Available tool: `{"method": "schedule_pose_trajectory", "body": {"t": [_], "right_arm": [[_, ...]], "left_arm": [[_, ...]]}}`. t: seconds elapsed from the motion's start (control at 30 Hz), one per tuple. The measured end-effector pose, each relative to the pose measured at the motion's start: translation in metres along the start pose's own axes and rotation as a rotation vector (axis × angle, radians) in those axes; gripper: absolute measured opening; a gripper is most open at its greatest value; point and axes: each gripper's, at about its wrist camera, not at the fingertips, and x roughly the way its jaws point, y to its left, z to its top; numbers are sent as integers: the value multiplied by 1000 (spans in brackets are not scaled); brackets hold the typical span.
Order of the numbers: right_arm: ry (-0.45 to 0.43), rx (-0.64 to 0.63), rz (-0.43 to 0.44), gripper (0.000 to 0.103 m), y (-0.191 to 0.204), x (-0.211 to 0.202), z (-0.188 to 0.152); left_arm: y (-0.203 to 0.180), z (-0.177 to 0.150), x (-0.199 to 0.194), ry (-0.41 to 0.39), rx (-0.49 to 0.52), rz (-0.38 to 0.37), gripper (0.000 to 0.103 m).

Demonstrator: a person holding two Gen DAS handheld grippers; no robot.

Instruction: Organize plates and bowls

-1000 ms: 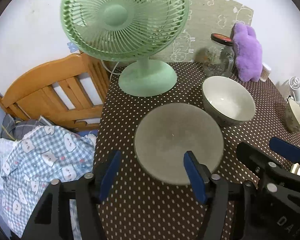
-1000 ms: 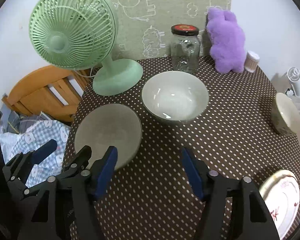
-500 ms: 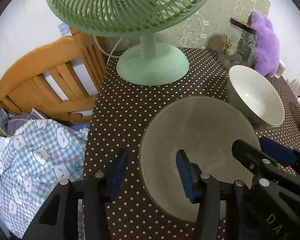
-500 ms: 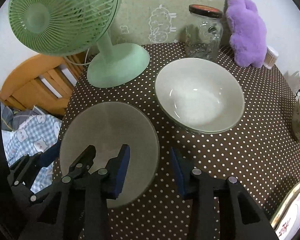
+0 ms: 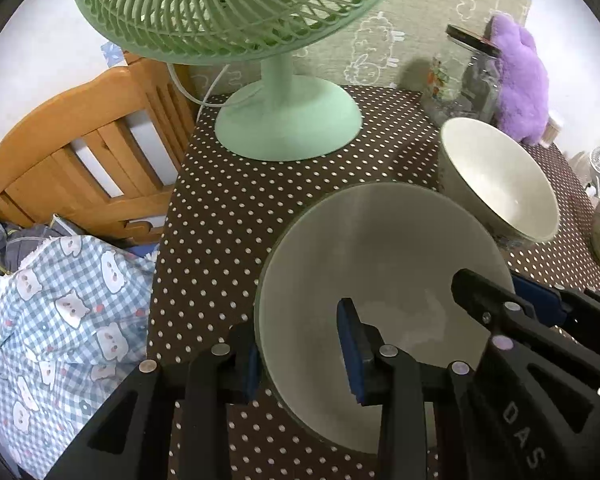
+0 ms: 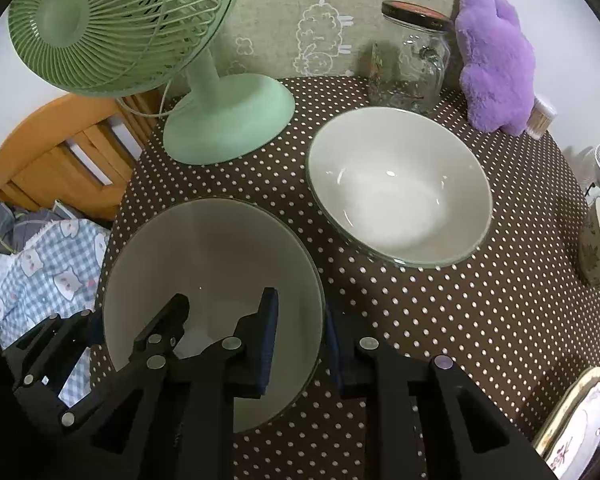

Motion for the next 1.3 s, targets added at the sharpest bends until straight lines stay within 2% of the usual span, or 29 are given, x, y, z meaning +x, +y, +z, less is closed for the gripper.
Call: {"method": "schedule_pose_trajectory", "body": {"t": [0.3, 0.8, 1.1, 1.3], "right_arm": [[0, -16, -17, 25, -18, -30, -21], [6, -21, -9, 25, -76, -91, -97], [11, -29, 0, 25, -107, -107, -139], [22, -34, 15, 25, -117, -107, -156]], "left_arm": [[-23, -19, -26, 3, 3, -21, 33], [-86, -82, -77, 17, -12, -21, 33], [-119, -118, -90, 36, -20, -18, 33], [-126, -137, -91, 49, -36, -12, 33]]}}
